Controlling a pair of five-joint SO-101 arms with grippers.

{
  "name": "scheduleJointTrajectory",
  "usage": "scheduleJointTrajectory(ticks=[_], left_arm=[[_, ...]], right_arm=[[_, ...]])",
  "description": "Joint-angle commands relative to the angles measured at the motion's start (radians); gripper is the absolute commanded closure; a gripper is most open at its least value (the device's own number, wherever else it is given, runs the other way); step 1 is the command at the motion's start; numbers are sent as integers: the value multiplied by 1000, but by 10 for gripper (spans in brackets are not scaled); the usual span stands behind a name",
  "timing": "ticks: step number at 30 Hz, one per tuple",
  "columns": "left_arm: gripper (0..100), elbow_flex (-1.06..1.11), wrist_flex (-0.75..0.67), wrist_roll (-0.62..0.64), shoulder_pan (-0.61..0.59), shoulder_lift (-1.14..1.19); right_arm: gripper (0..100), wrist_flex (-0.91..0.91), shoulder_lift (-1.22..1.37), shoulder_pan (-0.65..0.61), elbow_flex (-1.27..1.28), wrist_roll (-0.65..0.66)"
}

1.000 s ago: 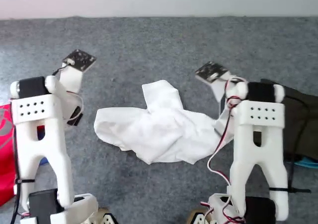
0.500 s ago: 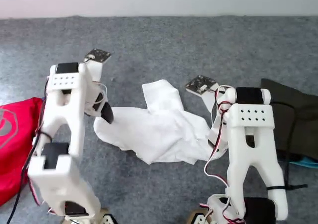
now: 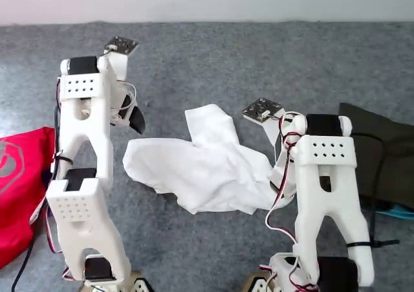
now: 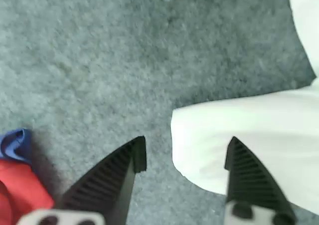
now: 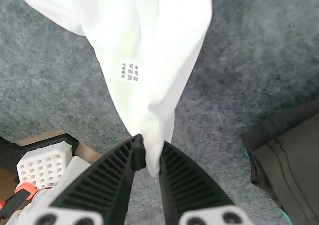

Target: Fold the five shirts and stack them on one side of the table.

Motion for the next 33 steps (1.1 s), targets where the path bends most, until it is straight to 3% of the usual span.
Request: scheduleJointTrajectory(ticks=[1, 15, 19, 21, 33], left_arm=[[739, -48, 14, 9, 9, 28], [814, -53, 12, 9, 29, 302], [908, -58, 32, 6, 31, 307], [989, -58, 32, 6, 31, 285], [987, -58, 48, 8, -14, -206]], right_arm=[[989, -1, -31, -7, -5, -9], [989, 2, -31, -5, -5, -9], [989, 7, -36, -5, -5, -9], [989, 8, -44, -5, -8, -9], [989, -90, -252, 30, -11, -6]])
